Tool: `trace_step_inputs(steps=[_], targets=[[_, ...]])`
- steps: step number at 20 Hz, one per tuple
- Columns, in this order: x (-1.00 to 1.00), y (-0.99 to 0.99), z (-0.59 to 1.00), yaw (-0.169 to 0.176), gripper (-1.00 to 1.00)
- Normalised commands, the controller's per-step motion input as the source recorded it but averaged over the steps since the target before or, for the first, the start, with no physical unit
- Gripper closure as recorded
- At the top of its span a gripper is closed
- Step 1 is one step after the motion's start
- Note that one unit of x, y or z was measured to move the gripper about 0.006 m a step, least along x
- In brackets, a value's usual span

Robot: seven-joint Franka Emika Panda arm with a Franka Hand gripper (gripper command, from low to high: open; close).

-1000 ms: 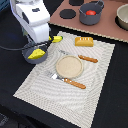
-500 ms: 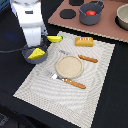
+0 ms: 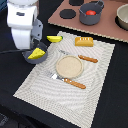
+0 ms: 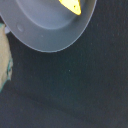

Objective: Interact with the objects in diverse but meaningful ways.

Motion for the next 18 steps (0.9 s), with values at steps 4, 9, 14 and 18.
trace_step_inputs(steps=[4, 9, 14, 18], targets=[[-0.55, -0.16, -0.37, -0.126, -1.0], [-0.59, 0.03, -0.51, -0.074, -1.0], [-0.66, 0.14, -0.58, -0.064, -1.0], [-0.58, 0.13, -0.37, -0.132, -1.0]])
